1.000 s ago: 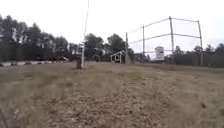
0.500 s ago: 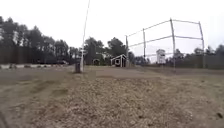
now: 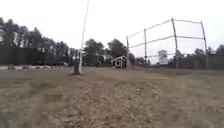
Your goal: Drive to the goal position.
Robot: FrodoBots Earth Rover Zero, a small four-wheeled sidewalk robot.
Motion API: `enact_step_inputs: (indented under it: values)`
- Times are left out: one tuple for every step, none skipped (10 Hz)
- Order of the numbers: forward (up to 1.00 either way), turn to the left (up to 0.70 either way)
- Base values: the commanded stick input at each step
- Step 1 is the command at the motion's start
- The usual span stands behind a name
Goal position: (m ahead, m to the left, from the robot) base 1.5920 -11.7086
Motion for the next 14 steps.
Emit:
enact_step_inputs:
  values:
    - [0.7, 0.0]
    - [0.7, 0.0]
    - [0.7, 0.0]
    - [0.7, 0.0]
    - [0.7, 0.0]
    - [0.7, 0.0]
    - [0.7, 0.0]
    - [0.7, 0.0]
    - [0.7, 0.0]
    - [0.7, 0.0]
    - [0.7, 0.0]
    - [0.7, 0.0]
    - [0.7, 0.0]
    - [0.7, 0.0]
